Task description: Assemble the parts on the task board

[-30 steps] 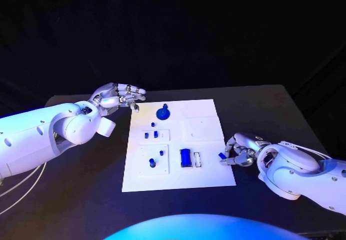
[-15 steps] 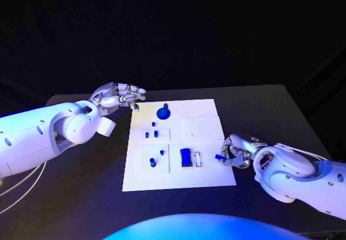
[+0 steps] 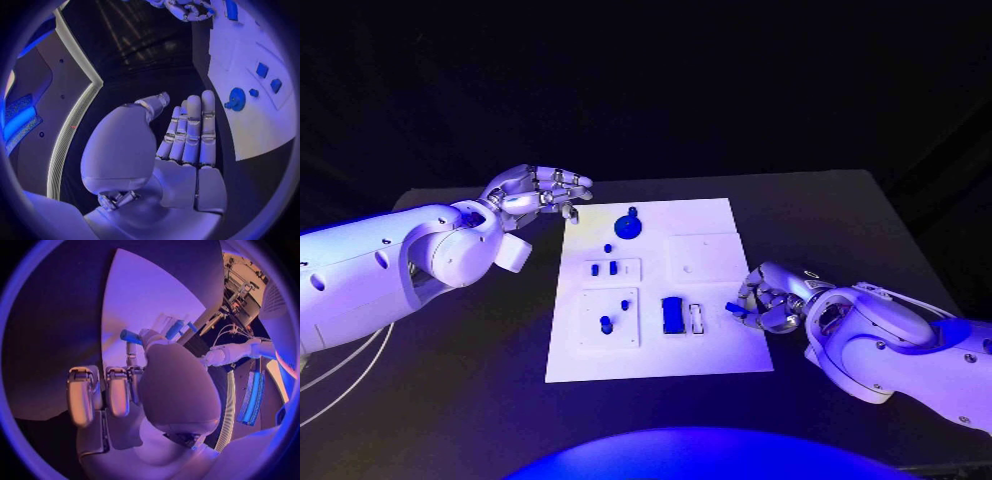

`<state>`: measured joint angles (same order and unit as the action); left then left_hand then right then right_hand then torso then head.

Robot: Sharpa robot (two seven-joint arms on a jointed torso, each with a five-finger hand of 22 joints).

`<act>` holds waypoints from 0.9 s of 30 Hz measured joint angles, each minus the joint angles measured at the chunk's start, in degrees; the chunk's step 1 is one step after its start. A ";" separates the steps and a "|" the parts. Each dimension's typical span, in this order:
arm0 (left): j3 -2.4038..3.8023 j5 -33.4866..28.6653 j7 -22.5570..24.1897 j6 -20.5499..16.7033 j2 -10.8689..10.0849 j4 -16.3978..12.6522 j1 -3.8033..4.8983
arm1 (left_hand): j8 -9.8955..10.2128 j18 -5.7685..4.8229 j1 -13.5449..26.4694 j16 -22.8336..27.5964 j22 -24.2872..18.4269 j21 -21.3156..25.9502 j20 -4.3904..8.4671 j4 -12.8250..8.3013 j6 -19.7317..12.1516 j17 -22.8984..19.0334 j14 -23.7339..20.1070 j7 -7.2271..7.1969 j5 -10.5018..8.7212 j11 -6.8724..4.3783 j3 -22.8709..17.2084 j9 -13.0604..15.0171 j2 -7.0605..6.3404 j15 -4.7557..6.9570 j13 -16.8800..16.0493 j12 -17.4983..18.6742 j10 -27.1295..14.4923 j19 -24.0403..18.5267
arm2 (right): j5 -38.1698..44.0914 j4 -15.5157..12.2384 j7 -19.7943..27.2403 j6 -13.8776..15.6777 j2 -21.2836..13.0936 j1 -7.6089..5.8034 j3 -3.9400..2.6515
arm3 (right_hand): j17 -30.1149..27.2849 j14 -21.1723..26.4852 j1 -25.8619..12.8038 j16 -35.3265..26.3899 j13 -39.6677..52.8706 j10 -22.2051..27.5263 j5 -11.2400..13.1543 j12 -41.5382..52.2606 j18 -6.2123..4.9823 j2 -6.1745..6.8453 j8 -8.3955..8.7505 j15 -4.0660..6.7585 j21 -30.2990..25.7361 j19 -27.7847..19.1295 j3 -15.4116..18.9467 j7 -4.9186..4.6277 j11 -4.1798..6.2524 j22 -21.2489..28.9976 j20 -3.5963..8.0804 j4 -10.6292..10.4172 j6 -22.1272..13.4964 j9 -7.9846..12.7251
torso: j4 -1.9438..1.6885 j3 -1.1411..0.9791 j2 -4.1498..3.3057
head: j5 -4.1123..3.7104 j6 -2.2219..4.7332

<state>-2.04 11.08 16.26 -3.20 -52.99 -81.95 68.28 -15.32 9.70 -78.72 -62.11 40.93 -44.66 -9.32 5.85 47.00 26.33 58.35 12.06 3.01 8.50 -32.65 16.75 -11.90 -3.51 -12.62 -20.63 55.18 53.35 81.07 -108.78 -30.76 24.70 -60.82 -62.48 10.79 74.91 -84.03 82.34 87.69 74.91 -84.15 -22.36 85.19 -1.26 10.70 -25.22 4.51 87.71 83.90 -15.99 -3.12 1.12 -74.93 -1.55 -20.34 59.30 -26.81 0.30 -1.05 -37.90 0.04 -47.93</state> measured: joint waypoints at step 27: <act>0.00 -0.01 0.00 0.00 0.04 -0.17 0.00 | 0.00 0.00 0.00 0.00 -0.04 0.00 0.00 0.00 0.00 -0.01 0.00 0.00 0.00 0.00 0.00 0.01 0.00 0.00 0.00 0.00 0.00 0.00 | -14.50 2.74 0.28 1.56 7.25 0.27 0.01 | 0.04 0.00 -10.56 0.00 -0.01 0.00 3.64 0.00 -0.01 -0.23 -1.17 0.00 -0.01 0.00 -7.21 -0.01 -0.01 0.02 0.00 3.92 -0.46 -1.89 | 0.03 -0.08 -0.02 | 0.00 -0.29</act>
<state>-2.04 11.07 16.25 -3.20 -52.95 -82.12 68.28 -15.32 9.70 -78.72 -62.11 40.89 -44.66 -9.32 5.85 47.00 26.32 58.35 12.06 3.01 8.50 -32.65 16.76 -11.90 -3.51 -12.62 -20.62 55.19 53.35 66.58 -106.04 -30.48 26.26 -53.57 -62.21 10.79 74.95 -84.03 71.78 87.69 74.91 -84.15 -18.71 85.19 -1.26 10.47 -26.39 4.51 87.71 83.90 -23.20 -3.13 1.12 -74.92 -1.55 -16.42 58.83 -28.69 0.33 -1.13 -37.91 0.04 -48.22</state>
